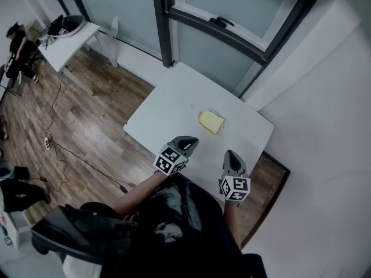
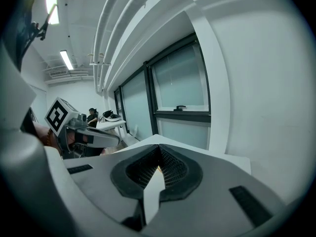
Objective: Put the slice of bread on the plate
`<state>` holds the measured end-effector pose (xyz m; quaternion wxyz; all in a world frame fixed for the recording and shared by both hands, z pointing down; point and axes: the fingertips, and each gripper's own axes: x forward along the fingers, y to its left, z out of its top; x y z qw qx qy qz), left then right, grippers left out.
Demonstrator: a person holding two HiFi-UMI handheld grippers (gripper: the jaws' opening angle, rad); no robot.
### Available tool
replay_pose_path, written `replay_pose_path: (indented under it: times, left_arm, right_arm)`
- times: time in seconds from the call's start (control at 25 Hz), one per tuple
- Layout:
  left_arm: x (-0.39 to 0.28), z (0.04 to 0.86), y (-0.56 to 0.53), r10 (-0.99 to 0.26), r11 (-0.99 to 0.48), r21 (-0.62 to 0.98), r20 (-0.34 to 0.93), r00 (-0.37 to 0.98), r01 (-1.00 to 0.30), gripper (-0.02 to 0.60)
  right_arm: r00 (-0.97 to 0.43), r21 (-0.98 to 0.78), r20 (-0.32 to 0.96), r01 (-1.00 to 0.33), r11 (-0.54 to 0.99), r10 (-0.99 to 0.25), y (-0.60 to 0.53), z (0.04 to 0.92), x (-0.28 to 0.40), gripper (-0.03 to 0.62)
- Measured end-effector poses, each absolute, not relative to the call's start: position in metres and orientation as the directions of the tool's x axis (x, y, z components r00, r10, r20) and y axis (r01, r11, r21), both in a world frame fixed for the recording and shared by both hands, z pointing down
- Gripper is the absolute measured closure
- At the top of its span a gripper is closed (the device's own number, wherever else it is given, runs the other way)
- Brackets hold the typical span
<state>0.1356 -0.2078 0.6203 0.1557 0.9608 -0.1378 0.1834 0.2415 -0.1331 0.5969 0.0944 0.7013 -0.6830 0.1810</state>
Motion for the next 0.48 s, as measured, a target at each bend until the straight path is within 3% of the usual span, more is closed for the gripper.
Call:
replay_pose_path:
  times: [0.48]
  left_arm:
    - [0.1359,0.6206,-0.2121,-0.203,-0.914,0.252,0.397,0.895,-0.319,0.575]
  right_arm:
    - [-0.002,-0.117,0.383,-0.992,-0.046,-0.924,-0.1392,0.5982,0.2417,0.585]
